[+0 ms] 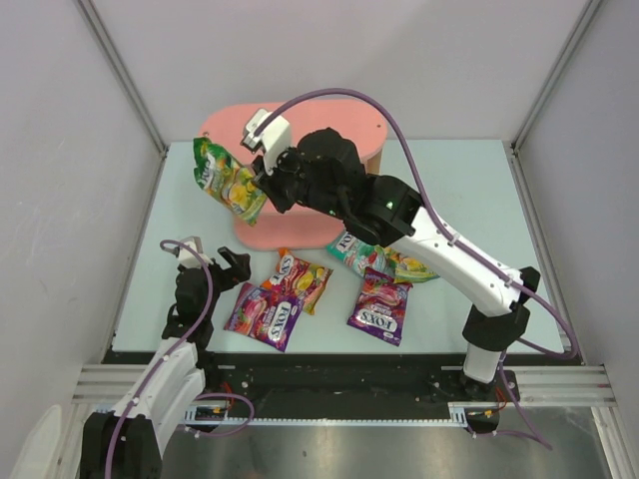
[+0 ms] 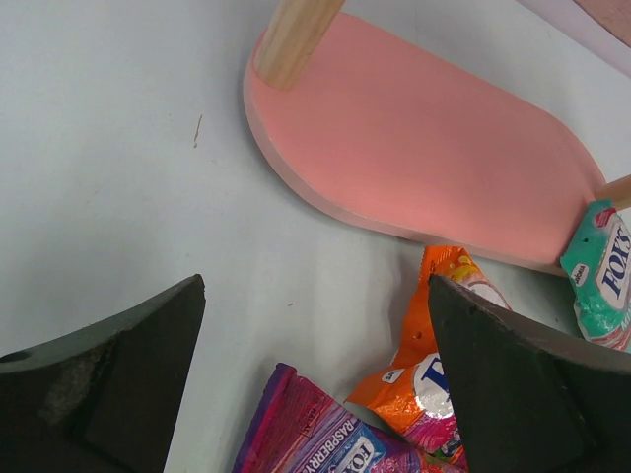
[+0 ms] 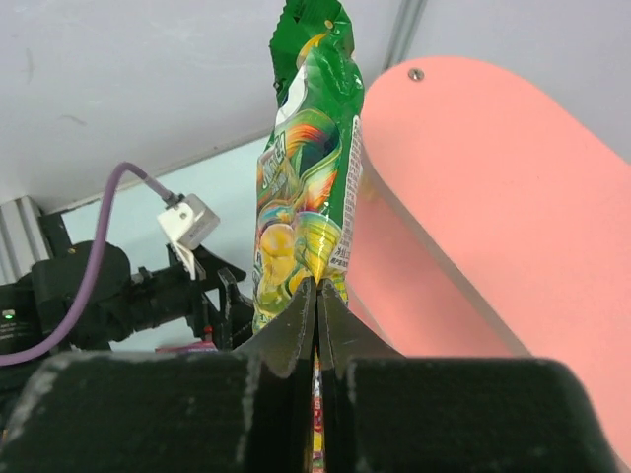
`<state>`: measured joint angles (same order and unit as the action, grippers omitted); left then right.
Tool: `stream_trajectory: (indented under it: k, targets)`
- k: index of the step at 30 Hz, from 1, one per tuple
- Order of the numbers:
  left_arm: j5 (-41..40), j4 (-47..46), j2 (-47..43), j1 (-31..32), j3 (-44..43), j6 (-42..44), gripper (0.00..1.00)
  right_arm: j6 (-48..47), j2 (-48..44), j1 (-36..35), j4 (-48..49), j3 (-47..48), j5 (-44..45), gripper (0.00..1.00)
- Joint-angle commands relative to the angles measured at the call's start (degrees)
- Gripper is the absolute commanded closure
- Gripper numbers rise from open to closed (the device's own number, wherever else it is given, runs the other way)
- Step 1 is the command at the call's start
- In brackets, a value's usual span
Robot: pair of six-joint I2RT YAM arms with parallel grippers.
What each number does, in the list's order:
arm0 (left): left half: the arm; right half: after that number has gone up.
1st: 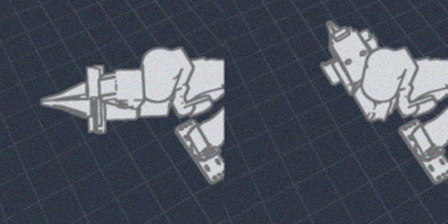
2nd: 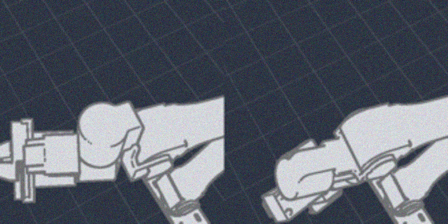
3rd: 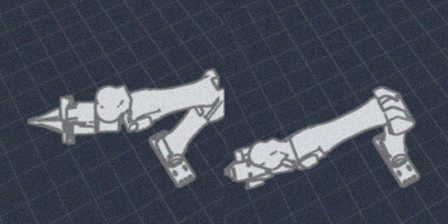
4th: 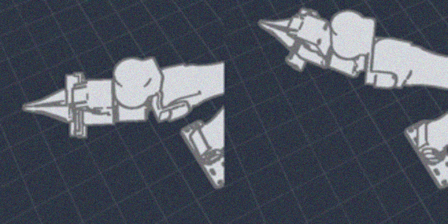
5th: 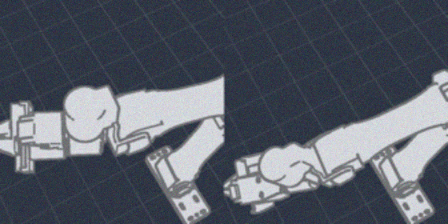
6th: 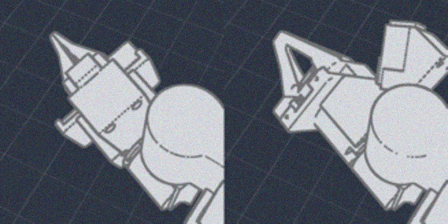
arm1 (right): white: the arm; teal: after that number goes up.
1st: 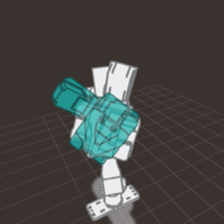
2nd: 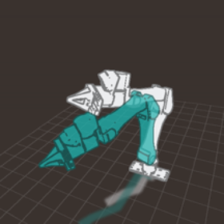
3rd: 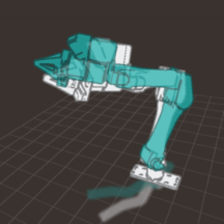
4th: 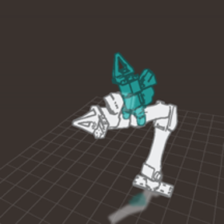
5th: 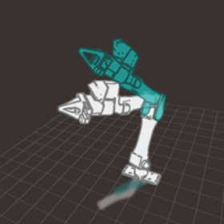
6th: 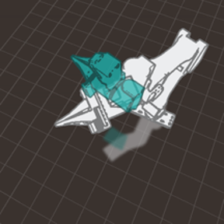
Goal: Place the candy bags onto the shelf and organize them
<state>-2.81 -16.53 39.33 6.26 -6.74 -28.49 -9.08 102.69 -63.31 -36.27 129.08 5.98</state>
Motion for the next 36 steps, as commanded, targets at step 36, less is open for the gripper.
stream_trajectory:
  k: [36]
  targets:
    - [-0.62, -0.69, -0.75, -0.02, -0.9, -0.69, 0.0, 35.09, -10.94, 13.21, 50.15, -45.57, 1.66, 1.0]
